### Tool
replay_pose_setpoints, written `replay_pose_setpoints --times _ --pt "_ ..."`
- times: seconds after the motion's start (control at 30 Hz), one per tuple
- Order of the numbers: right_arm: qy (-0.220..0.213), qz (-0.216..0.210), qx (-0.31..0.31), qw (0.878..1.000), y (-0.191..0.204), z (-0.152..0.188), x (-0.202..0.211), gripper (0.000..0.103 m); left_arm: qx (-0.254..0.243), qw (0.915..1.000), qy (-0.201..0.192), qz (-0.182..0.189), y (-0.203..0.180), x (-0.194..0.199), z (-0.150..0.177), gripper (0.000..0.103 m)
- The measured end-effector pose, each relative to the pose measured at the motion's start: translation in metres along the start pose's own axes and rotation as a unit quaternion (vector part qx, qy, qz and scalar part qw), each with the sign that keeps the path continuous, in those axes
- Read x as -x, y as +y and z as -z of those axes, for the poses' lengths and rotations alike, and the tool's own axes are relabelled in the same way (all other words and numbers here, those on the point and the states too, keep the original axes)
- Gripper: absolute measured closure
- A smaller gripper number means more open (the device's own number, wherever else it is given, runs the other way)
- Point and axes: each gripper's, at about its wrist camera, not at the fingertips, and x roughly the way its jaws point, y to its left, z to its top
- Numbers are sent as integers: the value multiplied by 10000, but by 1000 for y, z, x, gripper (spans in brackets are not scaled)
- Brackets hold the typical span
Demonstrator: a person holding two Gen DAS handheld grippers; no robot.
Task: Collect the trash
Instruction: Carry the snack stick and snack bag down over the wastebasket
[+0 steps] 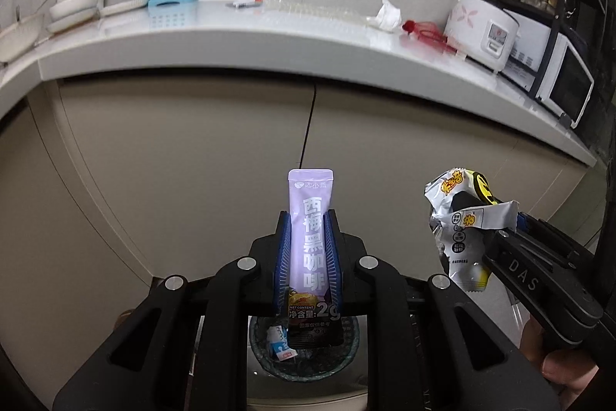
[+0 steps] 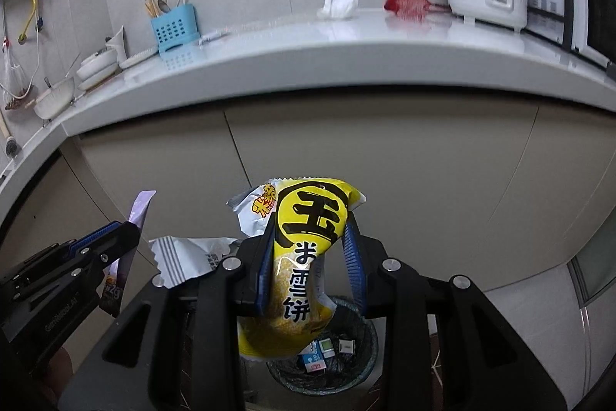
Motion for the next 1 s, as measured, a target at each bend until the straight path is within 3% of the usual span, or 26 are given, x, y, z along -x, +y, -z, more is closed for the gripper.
replay_pose_setpoints --times 0.47,1.0 --pt "853 96 -178 9961 -17 77 -89 73 154 9976 672 -110 15 -93 63 86" --pt "1775 351 -193 9833 -9 133 -199 73 255 9883 1495 -171 29 -211 122 86"
